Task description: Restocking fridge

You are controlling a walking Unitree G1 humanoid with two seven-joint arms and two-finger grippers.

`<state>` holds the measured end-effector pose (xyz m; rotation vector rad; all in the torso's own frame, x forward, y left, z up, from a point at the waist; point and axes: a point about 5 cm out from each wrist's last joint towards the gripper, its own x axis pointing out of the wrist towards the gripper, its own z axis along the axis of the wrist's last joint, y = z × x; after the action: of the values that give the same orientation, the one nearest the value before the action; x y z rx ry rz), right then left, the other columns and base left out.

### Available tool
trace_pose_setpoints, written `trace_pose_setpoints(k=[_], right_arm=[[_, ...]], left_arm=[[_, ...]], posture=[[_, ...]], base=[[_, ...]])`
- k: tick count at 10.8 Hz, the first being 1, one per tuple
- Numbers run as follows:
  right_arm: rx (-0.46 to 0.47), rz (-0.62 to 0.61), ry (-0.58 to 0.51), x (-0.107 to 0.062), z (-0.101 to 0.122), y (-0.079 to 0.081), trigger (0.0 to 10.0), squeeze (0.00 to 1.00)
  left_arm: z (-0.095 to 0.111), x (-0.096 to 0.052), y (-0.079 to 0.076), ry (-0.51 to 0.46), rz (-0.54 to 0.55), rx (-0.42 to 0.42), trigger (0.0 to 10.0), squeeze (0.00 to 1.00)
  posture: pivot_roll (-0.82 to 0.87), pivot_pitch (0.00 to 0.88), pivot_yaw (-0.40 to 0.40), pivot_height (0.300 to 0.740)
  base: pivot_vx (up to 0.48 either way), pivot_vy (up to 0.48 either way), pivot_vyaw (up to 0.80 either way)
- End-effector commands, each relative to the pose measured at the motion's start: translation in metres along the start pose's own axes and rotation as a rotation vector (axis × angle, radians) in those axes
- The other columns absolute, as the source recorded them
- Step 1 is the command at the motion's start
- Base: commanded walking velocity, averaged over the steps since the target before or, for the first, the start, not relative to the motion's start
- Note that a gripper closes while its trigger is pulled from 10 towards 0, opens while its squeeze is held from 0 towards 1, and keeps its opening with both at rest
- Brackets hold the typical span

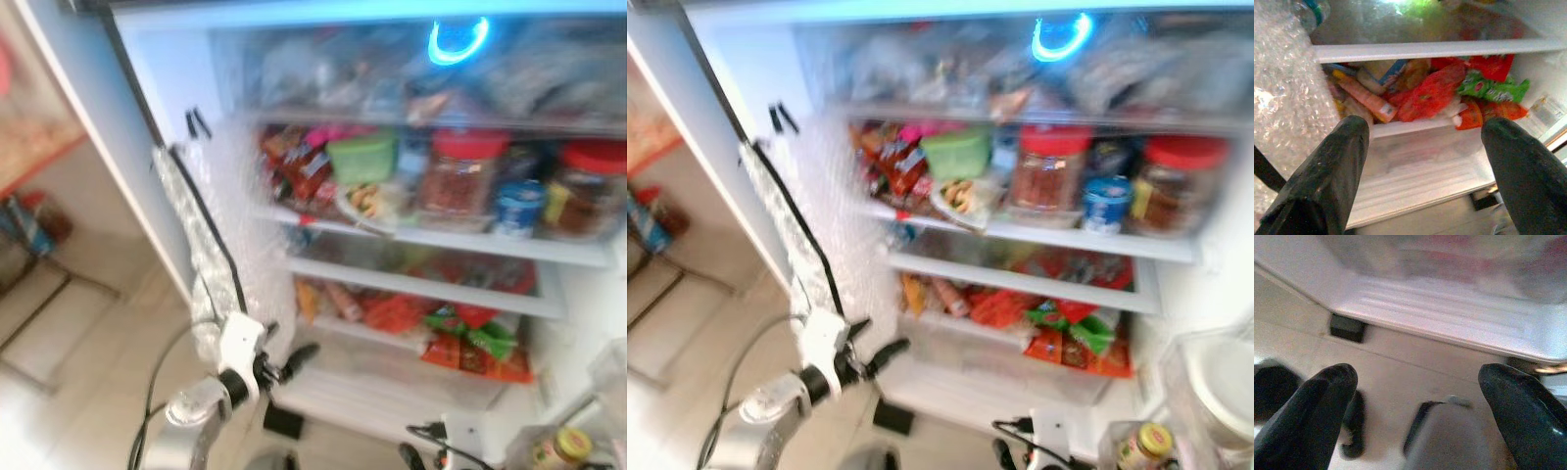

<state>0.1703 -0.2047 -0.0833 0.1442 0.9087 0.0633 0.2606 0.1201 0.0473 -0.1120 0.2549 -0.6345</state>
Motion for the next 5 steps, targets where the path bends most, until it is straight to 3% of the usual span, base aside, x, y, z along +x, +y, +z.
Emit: trace_pose_setpoints(k=[1,2,5], right_arm=[[-0.005,0.001,-0.014,0.001,0.005,0.001,10.0,0.00],[-0.005,0.002,-0.014,0.001,0.005,0.001,10.0,0.00],[-0.003,0.000,-0.015,0.002,0.006,0.001,10.0,0.00]], left_arm=[[-0.018,-0.008,0.014,0.079,0.066,-0.096,10.0,0.00],[-0.036,-0.012,0.018,0.147,0.104,-0.150,10.0,0.00],[-0.082,-0.035,0.037,0.368,0.303,-0.194,10.0,0.00]], posture=[[0.02,0.000,0.061,0.677],[0.02,0.000,0.062,0.677],[0.02,0.000,0.060,0.677]], base=[[0.000,0.000,0.00],[0.000,0.000,0.00],[0.000,0.000,0.00]])
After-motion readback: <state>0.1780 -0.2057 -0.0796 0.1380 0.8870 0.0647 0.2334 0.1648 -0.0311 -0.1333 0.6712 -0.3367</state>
